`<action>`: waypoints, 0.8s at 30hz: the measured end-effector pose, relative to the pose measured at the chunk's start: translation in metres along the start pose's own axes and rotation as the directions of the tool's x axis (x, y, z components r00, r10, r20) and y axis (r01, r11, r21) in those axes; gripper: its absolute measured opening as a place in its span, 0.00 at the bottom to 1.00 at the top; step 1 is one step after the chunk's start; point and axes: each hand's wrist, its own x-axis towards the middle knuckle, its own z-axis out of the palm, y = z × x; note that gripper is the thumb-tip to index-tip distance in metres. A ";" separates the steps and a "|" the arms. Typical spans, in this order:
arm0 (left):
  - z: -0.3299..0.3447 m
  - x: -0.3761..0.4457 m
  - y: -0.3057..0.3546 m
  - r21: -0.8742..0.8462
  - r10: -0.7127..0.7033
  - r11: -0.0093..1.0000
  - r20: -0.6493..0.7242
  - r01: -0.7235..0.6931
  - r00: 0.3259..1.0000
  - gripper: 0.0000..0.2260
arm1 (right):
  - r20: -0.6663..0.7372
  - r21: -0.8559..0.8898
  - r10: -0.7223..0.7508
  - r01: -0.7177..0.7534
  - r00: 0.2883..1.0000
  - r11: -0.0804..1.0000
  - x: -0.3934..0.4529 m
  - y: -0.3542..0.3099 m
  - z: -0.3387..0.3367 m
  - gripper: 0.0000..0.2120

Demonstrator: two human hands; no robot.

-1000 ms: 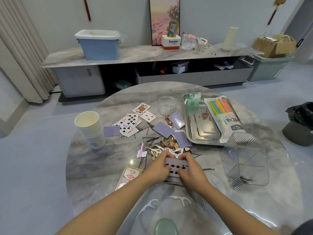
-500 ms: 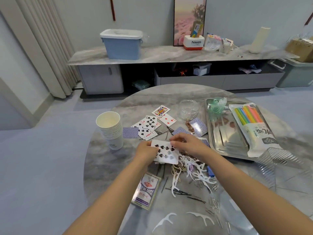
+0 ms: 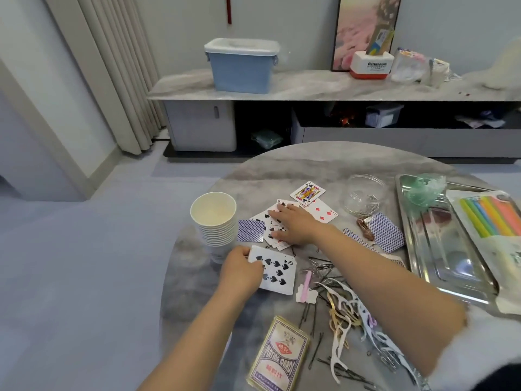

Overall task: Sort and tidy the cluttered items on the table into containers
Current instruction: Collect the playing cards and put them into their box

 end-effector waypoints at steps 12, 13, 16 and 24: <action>-0.009 0.003 0.000 -0.003 -0.016 1.000 0.037 0.016 0.999 0.06 | -0.313 0.447 0.263 -0.103 0.913 0.889 -0.051 0.003 0.002 0.14; -0.009 0.004 0.000 -0.011 -0.020 1.000 0.035 0.021 0.999 0.06 | -0.310 0.361 0.337 -0.218 0.889 0.907 -0.049 0.000 0.005 0.20; -0.010 0.004 -0.001 -0.029 -0.031 0.999 0.017 0.032 0.999 0.07 | -0.178 0.074 0.443 -0.437 0.878 0.896 -0.043 -0.012 0.010 0.36; -0.012 0.004 -0.003 -0.027 -0.021 0.999 0.014 0.022 1.000 0.08 | 0.106 0.112 0.408 -0.419 0.907 0.901 -0.053 -0.022 -0.007 0.23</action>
